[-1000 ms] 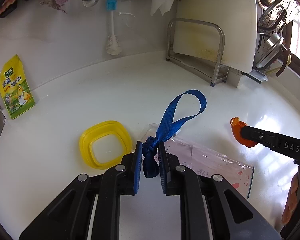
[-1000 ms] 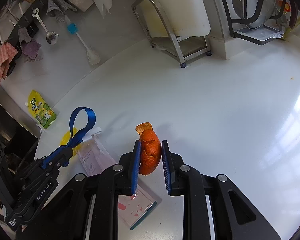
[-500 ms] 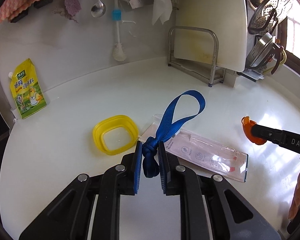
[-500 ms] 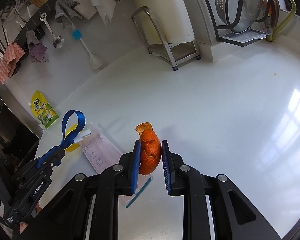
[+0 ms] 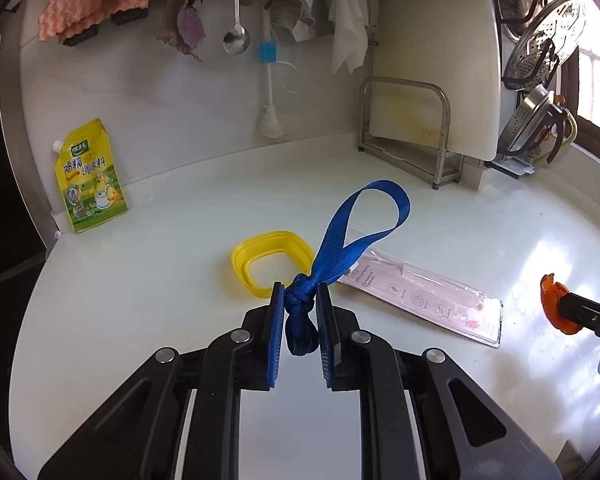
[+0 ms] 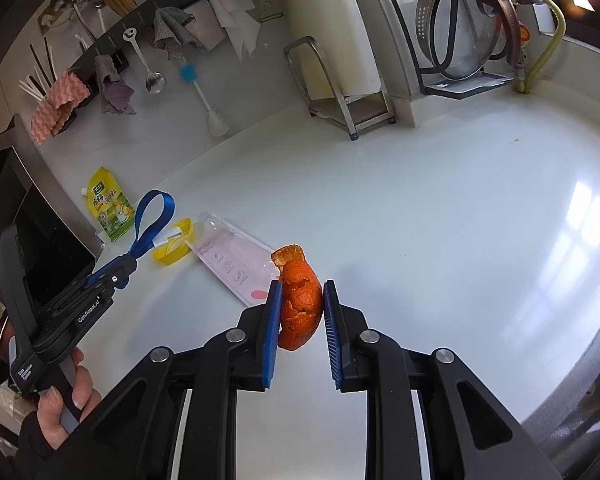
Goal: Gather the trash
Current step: 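Carry the strap and peel over the basket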
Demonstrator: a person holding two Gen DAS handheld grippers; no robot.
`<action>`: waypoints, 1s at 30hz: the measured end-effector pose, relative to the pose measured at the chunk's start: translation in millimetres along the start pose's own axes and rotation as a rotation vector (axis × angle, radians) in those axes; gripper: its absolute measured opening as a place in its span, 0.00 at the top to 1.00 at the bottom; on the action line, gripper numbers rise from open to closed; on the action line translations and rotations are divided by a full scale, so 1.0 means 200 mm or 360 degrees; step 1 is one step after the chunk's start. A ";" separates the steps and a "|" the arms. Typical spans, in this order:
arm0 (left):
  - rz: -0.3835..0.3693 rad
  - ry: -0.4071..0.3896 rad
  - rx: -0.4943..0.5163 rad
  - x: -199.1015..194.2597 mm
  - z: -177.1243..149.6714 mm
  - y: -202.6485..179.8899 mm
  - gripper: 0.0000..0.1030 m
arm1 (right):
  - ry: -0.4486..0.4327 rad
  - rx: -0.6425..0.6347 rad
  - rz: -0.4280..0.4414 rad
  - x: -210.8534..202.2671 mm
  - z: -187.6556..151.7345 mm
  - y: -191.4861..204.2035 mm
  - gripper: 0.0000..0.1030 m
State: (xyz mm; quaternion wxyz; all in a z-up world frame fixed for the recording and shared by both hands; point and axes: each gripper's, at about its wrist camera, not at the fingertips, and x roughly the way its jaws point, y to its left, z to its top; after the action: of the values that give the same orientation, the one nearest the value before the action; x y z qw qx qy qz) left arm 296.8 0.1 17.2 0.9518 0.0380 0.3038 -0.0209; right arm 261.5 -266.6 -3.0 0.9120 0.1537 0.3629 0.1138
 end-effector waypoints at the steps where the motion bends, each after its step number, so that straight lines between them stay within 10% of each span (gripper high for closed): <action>1: -0.0001 -0.0002 0.0002 -0.02 -0.01 0.00 0.84 | -0.0013 -0.0006 -0.0021 -0.03 -0.02 0.00 0.80; 30: -0.0118 -0.0051 0.0108 -0.93 -0.63 -0.14 0.84 | -0.0208 -0.0136 -0.0518 -0.82 -0.84 0.29 0.80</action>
State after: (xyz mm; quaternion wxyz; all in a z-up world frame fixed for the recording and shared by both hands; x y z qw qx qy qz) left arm 70.6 -14.4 20.8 0.9532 0.0587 0.2889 -0.0671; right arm 21.2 -231.5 5.5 0.9457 0.0611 0.3178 -0.0302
